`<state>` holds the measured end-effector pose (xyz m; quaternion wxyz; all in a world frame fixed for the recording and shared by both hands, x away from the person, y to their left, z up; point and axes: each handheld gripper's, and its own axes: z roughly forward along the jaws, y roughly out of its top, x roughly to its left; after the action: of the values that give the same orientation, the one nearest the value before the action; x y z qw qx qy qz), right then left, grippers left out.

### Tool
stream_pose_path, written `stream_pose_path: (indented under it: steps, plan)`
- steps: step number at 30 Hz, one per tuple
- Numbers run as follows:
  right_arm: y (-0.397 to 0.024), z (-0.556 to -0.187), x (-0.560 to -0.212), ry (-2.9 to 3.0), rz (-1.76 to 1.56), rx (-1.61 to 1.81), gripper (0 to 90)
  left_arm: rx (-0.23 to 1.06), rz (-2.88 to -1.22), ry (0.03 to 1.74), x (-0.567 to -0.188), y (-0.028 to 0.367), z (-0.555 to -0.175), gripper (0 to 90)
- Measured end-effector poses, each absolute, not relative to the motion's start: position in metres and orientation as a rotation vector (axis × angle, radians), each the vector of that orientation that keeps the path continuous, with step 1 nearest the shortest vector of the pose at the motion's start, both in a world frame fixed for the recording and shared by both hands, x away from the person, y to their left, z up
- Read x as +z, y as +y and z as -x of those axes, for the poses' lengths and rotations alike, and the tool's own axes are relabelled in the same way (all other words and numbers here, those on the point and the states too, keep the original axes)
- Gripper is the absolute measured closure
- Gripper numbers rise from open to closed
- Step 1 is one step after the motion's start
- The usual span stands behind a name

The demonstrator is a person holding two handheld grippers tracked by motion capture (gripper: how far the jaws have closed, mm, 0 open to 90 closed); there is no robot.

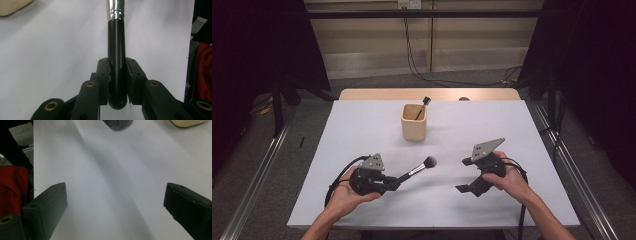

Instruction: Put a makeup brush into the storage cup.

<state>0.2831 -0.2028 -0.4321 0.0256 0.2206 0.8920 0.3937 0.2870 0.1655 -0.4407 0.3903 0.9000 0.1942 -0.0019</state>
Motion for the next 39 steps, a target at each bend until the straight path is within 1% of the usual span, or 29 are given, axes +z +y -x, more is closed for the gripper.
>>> stream_pose_path:
  steps: [5,8,16,29,35,39]
  plan:
    - [-0.204,-0.28,-0.439,2.767,-0.709,1.214,5.8,0.004,-2.243,0.488,-0.441,0.167,-0.287,74.9]
    - [-0.205,-0.278,-0.438,2.75,-0.704,1.255,5.7,-0.001,-2.204,0.5,-0.441,0.168,-0.288,74.9]
    - [-0.205,-0.273,-0.435,2.69,-0.747,1.362,5.0,-0.005,-2.172,0.528,-0.443,0.17,-0.289,74.9]
    - [-0.201,-0.258,-0.437,2.498,-0.77,1.526,5.0,0.009,-2.059,0.5,-0.442,0.168,-0.286,74.9]
    - [-0.198,-0.256,-0.436,2.382,-0.767,1.637,4.8,0.032,-2.021,0.496,-0.44,0.167,-0.285,74.9]
    - [-0.197,-0.254,-0.437,2.344,-0.767,1.644,4.2,0.052,-1.994,0.482,-0.442,0.165,-0.285,74.9]
